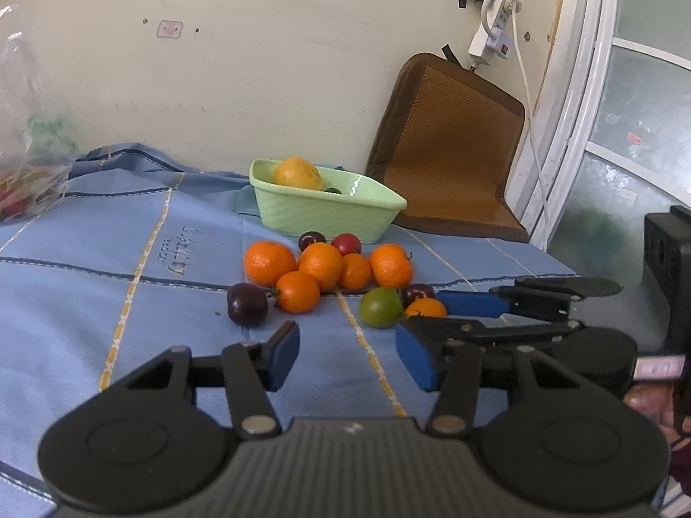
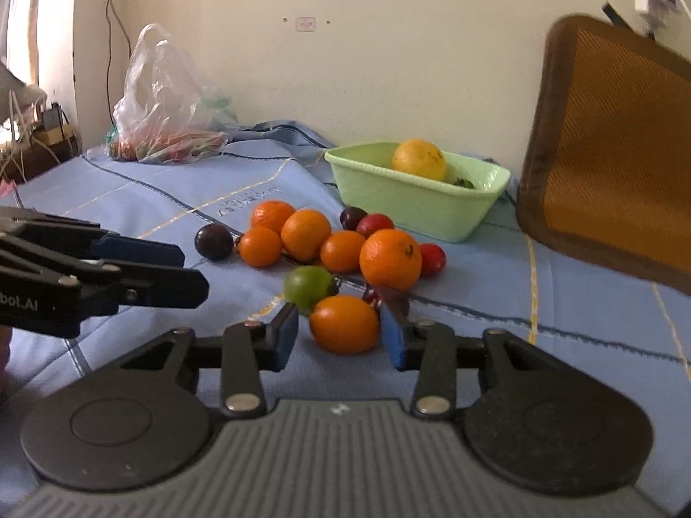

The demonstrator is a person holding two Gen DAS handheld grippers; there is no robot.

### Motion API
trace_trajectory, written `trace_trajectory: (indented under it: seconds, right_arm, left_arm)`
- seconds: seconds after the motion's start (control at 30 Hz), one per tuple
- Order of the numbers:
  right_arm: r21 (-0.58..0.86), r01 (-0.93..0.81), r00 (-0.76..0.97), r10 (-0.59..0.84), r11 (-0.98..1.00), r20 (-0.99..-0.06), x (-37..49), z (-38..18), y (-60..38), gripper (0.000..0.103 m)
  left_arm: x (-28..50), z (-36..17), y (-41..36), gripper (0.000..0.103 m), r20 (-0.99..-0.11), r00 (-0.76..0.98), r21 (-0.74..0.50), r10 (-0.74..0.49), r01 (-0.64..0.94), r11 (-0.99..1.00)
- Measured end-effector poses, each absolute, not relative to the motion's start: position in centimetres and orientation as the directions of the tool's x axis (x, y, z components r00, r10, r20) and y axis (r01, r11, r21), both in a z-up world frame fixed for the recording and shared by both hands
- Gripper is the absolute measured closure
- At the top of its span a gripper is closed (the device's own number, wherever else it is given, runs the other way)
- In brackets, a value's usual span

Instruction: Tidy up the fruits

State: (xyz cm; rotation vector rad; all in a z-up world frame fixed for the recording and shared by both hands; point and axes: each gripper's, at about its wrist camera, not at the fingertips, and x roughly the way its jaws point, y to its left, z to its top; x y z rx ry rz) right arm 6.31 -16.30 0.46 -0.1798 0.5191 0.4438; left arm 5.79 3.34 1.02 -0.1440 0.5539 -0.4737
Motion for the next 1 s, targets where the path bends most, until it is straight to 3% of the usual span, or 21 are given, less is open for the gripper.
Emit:
trace_trajectory:
  seconds: [0.13,0.27,0.4,0.67,0.8,0.9,1.0]
  right_arm:
    - [-0.054,-0.49,0.76,0.397,0.87,-0.515,5.2,0.7,-16.1,0.065]
    - [0.115,-0.574,0.656,0.539,0.811,-0.528,4.4,1.0,-16.6,0.065]
    - [0.115,-0.597,0.64,0.558,0.794,-0.528,4.2,0.8,-16.3,0.062]
    - [0.328,-0.478,0.68,0.58,0.815,-0.449,7.2,2.4,-21.0,0.062]
    - [0.263,-0.438,0.724,0.511,0.86,-0.464,8.1,2.4,-20.5,0.062]
    - [0.198,-0.432,0.738,0.471,0.88,-0.483,8.3,1.6,-20.3,0.062]
    - [0.16,-0.433,0.732,0.449,0.887,-0.513,8.8,0.7,-20.0,0.062]
  left_arm:
    - [6.0,0.9,3.6,0.053,-0.473,0.737,-0.278,-0.483,0.396,0.875]
    - [6.2,0.8,3.8,0.05,-0.471,0.715,-0.309,-0.516,0.415,0.856]
    - [6.1,0.8,3.6,0.05,-0.473,0.712,-0.307,-0.519,0.419,0.855]
    - [5.1,1.0,2.0,0.049,-0.457,0.716,-0.233,-0.528,0.477,0.848]
    - [4.9,0.9,-0.5,0.048,-0.487,0.695,-0.159,-0.53,0.526,0.836]
    - [5.0,0.8,-1.9,0.038,-0.501,0.702,-0.115,-0.507,0.526,0.843]
    - [5.6,0.6,-2.4,0.036,-0.517,0.714,-0.107,-0.472,0.494,0.863]
